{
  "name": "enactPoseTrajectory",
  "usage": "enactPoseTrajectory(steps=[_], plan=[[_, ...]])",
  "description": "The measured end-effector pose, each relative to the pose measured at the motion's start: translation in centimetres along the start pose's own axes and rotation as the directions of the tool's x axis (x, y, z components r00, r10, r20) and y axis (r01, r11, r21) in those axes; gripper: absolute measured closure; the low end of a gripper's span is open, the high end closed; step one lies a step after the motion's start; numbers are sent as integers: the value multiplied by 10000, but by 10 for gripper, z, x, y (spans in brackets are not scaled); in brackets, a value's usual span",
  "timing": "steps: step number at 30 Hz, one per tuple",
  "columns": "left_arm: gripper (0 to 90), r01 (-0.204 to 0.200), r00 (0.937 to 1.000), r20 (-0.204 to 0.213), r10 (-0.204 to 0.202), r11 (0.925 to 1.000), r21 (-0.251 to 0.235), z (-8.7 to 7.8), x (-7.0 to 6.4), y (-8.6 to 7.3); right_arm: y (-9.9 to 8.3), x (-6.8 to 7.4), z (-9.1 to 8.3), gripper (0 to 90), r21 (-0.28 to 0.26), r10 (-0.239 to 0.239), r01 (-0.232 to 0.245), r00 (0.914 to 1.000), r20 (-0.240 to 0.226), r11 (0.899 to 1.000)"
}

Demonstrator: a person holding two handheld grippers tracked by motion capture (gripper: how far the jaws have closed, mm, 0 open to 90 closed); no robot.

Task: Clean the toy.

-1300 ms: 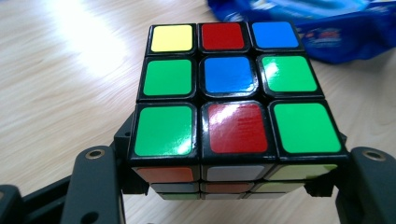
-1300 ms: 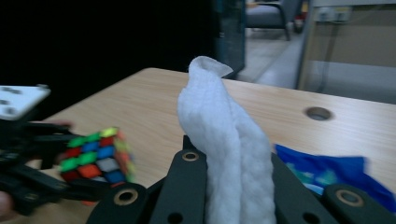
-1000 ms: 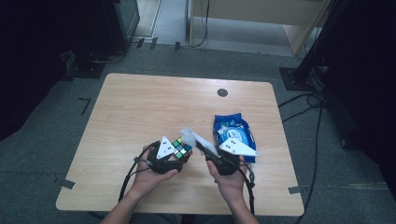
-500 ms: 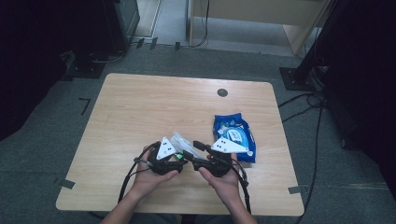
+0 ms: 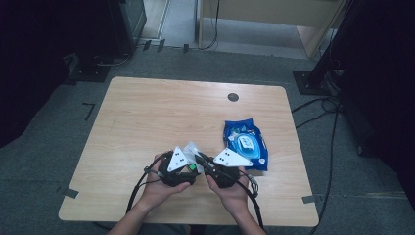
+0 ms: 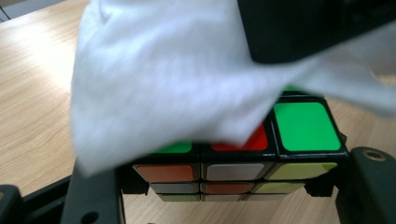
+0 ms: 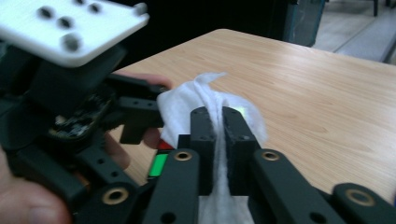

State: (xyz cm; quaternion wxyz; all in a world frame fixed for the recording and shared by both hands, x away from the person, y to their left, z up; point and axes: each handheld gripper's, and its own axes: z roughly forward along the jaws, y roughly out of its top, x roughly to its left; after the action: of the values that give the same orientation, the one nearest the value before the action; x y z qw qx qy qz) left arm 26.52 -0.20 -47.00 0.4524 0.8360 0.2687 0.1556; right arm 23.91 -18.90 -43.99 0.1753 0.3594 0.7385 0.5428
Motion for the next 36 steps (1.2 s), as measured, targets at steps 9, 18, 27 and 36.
enactPoseTrajectory(steps=[9,18,27,36], plan=[[340,-36,10000,24,36,10000,91,1,-4,1,-3,17,8,886,116,-498,502,9983,-305,9987],[339,201,9998,42,-202,9998,83,0,1,-1,-3,-6,0,890,-127,-9,17,9980,636,9999],[340,174,9998,-63,-174,9998,103,0,-2,0,-7,23,8,892,-105,-527,523,9977,-417,9986],[340,53,10000,56,-54,9999,124,0,-4,0,-5,-17,-2,894,-221,509,-489,9939,976,9986]])
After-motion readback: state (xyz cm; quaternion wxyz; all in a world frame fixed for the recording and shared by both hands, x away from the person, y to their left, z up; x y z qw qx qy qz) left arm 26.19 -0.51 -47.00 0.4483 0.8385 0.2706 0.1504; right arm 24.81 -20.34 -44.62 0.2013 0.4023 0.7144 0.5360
